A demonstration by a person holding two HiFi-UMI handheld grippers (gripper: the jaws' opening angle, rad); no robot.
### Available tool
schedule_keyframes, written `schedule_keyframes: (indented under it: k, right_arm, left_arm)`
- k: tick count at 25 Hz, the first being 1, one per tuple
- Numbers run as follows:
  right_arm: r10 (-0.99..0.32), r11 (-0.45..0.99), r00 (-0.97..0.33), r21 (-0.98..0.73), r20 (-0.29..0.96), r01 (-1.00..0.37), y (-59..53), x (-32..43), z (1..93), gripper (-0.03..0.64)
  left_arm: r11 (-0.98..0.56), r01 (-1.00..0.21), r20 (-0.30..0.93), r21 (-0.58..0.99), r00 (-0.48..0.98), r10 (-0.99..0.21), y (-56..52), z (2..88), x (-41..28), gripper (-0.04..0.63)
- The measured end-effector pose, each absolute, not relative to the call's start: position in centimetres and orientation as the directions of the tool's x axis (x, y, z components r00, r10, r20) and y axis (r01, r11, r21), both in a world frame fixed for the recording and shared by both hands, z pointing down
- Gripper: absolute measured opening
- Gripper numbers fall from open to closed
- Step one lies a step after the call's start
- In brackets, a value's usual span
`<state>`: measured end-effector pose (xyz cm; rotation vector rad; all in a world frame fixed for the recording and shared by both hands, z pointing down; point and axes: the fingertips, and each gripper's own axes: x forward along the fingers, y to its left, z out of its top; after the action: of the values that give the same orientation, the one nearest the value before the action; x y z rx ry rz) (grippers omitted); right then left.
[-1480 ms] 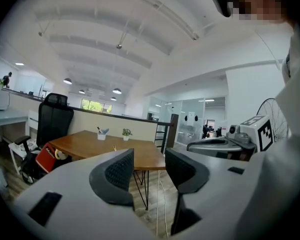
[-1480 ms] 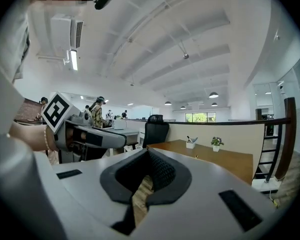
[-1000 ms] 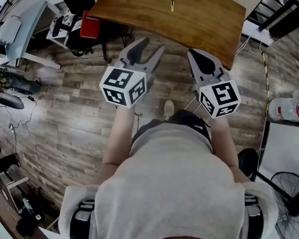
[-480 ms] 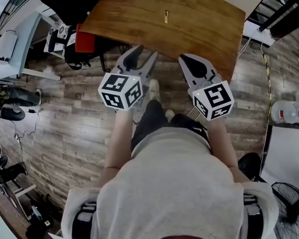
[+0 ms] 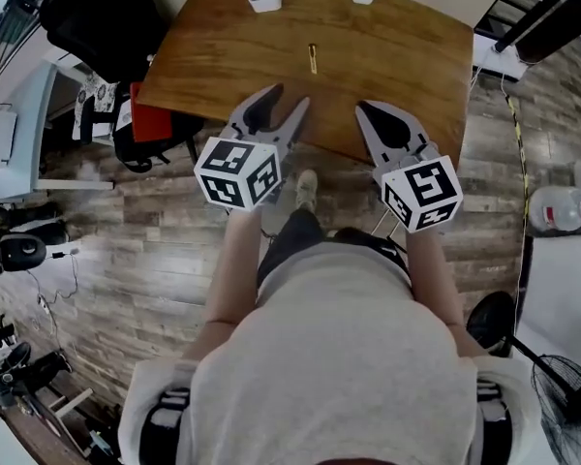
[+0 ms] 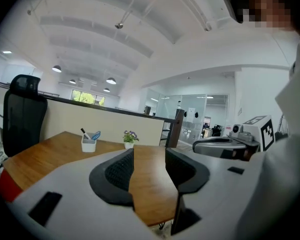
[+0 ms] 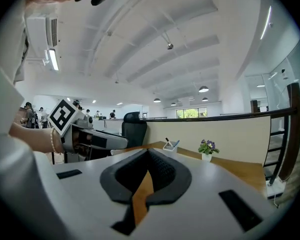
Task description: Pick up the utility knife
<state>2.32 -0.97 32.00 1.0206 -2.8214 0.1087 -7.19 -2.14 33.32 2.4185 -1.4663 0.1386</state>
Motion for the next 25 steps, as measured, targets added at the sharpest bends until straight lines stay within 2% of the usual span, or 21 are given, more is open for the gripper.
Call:
schedule_keyframes:
  k: [15,25]
  right_arm:
    - [-0.741,0.663,-0.657,-0.01,0.14,-0.749,-14.2,-2.3,31.3,0.011]
    - [-0.77,0.618,-0.609,-0.015,0.191,-0.786,-17.5,-3.8,32.4,0.011]
  left_arm:
    - [-0.57,-0.805,0.189,0.165,0.593,-0.783,-16.5,30.5,-11.6,0.186]
    - [-0.621,-0.759,0.227,0.198,0.651,-0.724,-21.0,32.3,-13.2,0.186]
